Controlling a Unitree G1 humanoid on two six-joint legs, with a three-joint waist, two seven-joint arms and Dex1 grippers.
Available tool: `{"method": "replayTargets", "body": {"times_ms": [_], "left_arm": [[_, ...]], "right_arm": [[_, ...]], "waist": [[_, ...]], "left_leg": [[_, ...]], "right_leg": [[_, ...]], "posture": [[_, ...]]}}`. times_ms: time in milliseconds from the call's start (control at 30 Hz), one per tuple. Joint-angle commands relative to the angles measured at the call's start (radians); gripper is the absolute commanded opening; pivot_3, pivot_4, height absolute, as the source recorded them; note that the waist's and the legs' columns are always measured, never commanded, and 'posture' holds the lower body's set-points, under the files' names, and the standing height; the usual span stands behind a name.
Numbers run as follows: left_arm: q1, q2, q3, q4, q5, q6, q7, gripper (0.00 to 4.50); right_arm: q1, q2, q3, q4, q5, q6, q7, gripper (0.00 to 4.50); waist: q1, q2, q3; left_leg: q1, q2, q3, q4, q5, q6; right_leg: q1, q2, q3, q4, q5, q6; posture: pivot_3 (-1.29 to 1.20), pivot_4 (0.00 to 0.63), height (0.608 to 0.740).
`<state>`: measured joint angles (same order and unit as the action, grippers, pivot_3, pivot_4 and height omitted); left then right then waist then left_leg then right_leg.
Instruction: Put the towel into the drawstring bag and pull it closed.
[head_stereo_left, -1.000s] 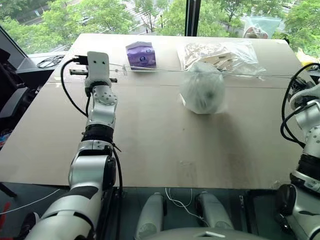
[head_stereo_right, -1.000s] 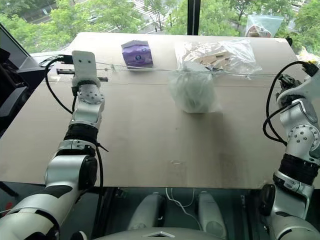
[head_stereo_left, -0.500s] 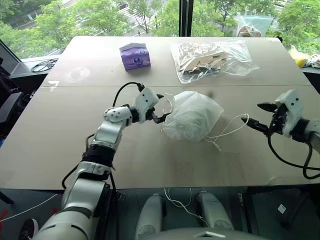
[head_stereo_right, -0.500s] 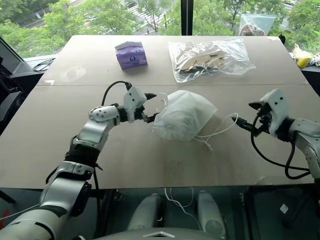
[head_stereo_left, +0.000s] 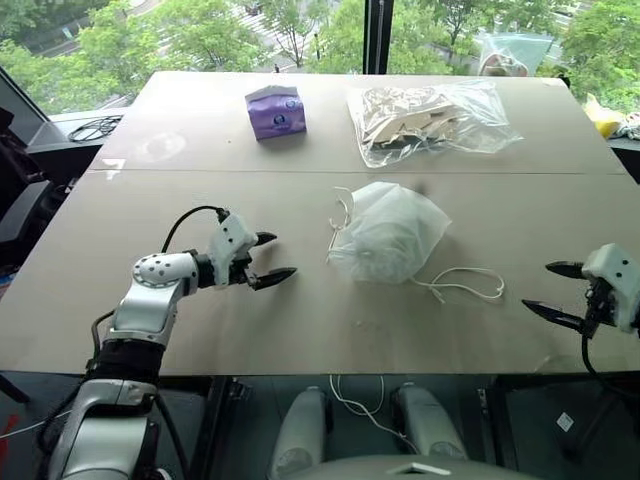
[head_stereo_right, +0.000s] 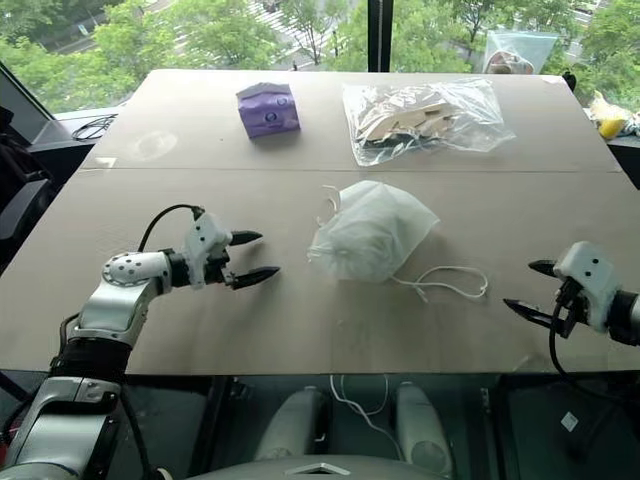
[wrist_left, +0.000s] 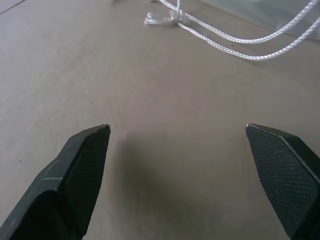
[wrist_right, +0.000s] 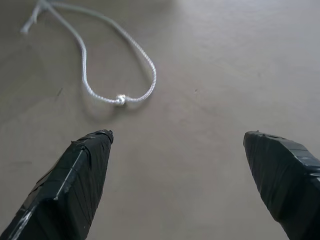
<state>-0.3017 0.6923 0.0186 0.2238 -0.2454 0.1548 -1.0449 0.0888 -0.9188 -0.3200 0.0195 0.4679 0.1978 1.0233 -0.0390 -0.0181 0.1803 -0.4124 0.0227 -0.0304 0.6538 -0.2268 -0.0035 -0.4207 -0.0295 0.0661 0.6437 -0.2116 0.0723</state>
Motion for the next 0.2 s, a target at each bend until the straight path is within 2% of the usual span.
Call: {"method": "replayTargets", "body": {"times_ms": [33, 200], "left_arm": [[0.034, -0.006, 0.043, -0.135, -0.058, 0.096, 0.039, 4.45], [0.079, -0.004, 0.047, -0.254, -0.116, 0.191, 0.039, 4.45]], "right_arm": [[-0.04, 0.067, -0.088, -0.023, 0.14, 0.041, 0.016, 4.5], [-0.081, 0.104, -0.077, 0.026, 0.118, -0.008, 0.054, 4.5]], "waist": [[-0.001, 0.0, 0.0], [0.001, 0.0, 0.0]], "left_leg": [[0.0, 0.0, 0.0, 0.0, 0.0, 0.0], [0.006, 0.0, 0.0, 0.001, 0.0, 0.0]], "right_leg": [[0.0, 0.0, 0.0, 0.0, 0.0, 0.0], [0.006, 0.0, 0.0, 0.0, -0.002, -0.004]], "posture": [[0.0, 0.15, 0.74], [0.0, 0.15, 0.74]]}}
